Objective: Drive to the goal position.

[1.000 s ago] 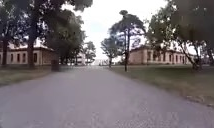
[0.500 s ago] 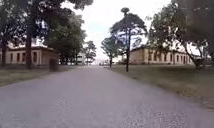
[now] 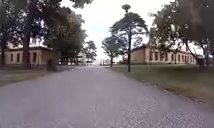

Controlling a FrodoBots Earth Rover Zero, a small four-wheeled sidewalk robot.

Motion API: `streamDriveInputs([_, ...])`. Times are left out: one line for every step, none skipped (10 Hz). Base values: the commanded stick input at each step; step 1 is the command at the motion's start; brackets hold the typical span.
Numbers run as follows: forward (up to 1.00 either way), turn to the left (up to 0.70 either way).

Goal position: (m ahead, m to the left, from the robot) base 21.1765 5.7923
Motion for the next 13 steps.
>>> streamDriveInputs([0.85,0.00])
streamDriveInputs([0.85,0.00])
streamDriveInputs([0.85,0.00])
streamDriveInputs([0.85,0.00])
streamDriveInputs([0.85,0.00])
streamDriveInputs([0.85,0.00])
streamDriveInputs([0.85,0.00])
streamDriveInputs([0.85,0.00])
streamDriveInputs([0.85,0.00])
streamDriveInputs([0.85,0.00])
streamDriveInputs([0.85,0.00])
streamDriveInputs([0.85,0.00])
streamDriveInputs([0.85,0.00])
